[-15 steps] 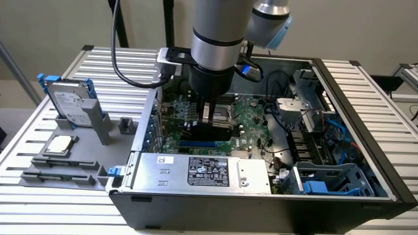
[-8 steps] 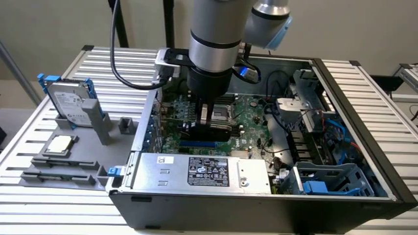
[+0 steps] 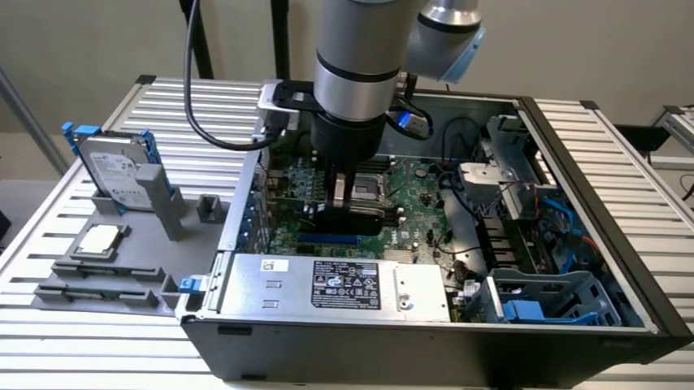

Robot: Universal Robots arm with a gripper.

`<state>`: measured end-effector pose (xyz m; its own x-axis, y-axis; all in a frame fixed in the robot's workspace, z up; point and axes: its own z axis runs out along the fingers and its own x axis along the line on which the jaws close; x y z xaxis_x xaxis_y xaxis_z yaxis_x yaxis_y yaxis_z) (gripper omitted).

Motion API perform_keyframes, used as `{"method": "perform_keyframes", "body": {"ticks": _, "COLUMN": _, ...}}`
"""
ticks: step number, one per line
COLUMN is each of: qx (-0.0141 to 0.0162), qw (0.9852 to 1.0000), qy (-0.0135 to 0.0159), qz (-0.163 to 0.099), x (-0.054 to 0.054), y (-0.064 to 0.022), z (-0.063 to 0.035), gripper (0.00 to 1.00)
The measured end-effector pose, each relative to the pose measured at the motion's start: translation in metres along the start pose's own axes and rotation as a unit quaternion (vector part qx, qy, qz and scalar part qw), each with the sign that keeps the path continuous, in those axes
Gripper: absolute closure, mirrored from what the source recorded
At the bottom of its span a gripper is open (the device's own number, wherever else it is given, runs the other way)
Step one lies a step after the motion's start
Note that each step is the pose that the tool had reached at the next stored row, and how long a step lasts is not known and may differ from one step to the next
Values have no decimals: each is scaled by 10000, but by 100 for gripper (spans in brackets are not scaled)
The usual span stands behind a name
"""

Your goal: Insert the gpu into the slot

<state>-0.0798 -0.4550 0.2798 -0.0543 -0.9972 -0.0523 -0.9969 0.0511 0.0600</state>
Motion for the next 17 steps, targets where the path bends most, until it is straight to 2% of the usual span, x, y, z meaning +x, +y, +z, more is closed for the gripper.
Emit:
{"method": "perform_keyframes", "body": {"ticks": 4, "qx": -4, "qw": 10000, "qy": 4, "qz": -73, "x": 0, "y": -12, "z": 13, "gripper": 74}}
{"method": "perform_keyframes", "body": {"ticks": 17, "qx": -4, "qw": 10000, "qy": 5, "qz": -77, "x": -23, "y": -5, "z": 99, "gripper": 74}}
